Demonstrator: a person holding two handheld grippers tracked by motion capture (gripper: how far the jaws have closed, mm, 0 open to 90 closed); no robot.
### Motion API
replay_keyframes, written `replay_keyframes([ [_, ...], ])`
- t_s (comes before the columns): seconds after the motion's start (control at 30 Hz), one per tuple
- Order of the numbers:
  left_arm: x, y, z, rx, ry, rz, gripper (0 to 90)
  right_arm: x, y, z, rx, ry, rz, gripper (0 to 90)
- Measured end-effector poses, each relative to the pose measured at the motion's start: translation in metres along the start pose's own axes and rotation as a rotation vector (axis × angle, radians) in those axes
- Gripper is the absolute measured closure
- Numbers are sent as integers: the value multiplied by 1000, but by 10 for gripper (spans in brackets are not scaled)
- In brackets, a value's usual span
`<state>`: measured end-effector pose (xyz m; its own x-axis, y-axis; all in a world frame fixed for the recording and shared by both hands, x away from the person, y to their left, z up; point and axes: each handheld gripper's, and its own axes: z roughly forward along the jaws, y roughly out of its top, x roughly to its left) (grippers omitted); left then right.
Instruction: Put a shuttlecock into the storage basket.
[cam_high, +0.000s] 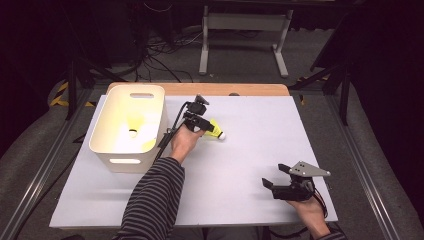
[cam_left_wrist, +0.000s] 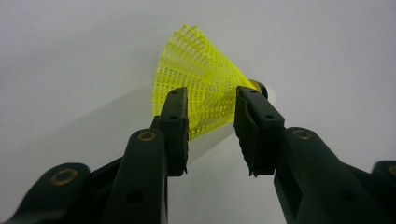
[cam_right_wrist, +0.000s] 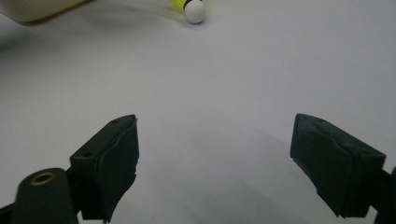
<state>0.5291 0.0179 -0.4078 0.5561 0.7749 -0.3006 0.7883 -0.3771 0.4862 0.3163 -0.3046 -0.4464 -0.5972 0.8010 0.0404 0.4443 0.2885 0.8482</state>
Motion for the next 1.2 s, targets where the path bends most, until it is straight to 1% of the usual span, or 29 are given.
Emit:
replay_keyframes([
  [0.23,-1,0,-1,13,6,28,734,0,0,0,4,-2,-1,163],
  [0.33,-2,0,-1,20,12,34,750,0,0,0,4,-4,0,163],
  [0.37,-2,-1,-1,20,17,31,752,0,0,0,5,-6,2,163],
  [0.43,-3,-1,0,24,18,41,766,0,0,0,10,-7,7,163],
  [0.5,-2,-1,0,29,18,44,782,0,0,0,6,-8,4,163],
  [0.57,-2,-1,0,36,15,38,800,-1,0,0,7,-7,5,164],
  [0.63,-2,-1,0,40,9,51,829,0,0,0,7,-7,4,163],
  [0.67,-2,-1,0,42,7,52,840,0,0,0,8,-6,5,163],
  [0.7,-3,-1,0,49,9,44,853,0,0,0,9,-6,5,164],
  [0.73,-4,-1,0,47,9,51,864,0,0,0,6,-6,3,165],
  [0.83,-4,-2,0,52,7,61,882,-1,0,-1,-1,-8,14,166],
  [0.9,-5,-2,0,61,9,60,888,-1,0,0,4,-8,12,166],
  [0.93,-4,-2,0,62,8,69,891,0,0,0,7,-7,9,166],
  [1.03,-6,-3,-2,62,3,70,894,0,0,0,7,-6,6,166],
  [1.17,-11,-2,-6,58,-27,79,896,0,0,-1,-1,-6,9,166],
  [1.2,-12,-2,-6,59,-28,89,896,0,0,-1,-4,-6,8,166],
])
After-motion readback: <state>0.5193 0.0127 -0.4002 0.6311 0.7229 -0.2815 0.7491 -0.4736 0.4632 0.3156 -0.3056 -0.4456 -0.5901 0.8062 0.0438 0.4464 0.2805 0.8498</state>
